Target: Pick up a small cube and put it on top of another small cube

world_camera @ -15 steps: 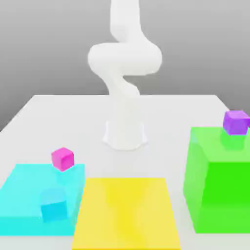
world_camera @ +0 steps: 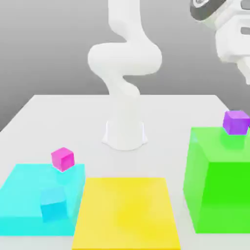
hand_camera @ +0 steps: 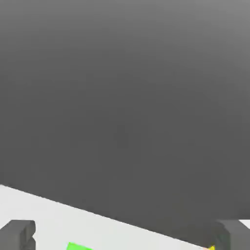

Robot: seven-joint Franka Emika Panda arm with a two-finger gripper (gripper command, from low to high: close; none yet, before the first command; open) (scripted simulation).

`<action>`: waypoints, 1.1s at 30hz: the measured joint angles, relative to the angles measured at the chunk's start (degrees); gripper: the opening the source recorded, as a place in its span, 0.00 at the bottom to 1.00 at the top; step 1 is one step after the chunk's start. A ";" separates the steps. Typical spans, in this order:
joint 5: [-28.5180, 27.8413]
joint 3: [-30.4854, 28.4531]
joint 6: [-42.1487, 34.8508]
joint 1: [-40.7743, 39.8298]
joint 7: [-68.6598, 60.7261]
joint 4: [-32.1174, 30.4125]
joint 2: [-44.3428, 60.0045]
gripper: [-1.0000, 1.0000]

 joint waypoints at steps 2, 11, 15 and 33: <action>-0.51 5.10 3.65 1.23 2.78 -2.36 2.53 0.50; 3.05 19.91 6.70 -2.46 23.73 -7.46 14.31 0.50; -1.63 22.47 3.63 -9.18 41.16 -7.65 20.62 0.50; -36.80 -4.75 0.15 8.71 86.92 -4.38 40.14 0.50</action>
